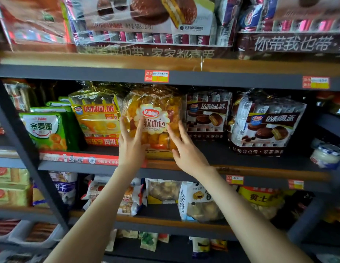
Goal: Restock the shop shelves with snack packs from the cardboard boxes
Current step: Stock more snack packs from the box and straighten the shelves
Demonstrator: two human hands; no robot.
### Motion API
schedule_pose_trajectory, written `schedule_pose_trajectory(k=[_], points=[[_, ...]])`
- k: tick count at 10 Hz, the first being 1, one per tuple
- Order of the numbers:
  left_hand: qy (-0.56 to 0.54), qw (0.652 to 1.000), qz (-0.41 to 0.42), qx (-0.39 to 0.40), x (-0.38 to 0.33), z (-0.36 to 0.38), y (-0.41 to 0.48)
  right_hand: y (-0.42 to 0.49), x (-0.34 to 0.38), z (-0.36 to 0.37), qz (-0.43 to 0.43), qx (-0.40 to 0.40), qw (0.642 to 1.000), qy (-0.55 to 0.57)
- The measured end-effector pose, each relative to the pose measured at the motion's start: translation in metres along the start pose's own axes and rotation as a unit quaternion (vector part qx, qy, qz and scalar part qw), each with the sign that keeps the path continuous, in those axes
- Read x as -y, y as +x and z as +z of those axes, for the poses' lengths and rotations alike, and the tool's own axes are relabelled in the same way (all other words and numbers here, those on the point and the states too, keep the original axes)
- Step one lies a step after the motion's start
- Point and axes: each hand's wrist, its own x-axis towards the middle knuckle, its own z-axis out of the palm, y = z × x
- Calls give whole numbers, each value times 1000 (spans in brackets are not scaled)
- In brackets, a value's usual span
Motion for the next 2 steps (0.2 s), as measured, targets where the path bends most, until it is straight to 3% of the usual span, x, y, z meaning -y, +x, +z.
schedule_pose_trajectory(k=[2], points=[[31, 999, -8, -37, -36, -1, -31, -25, -3, -7, 14, -46, 999, 1]])
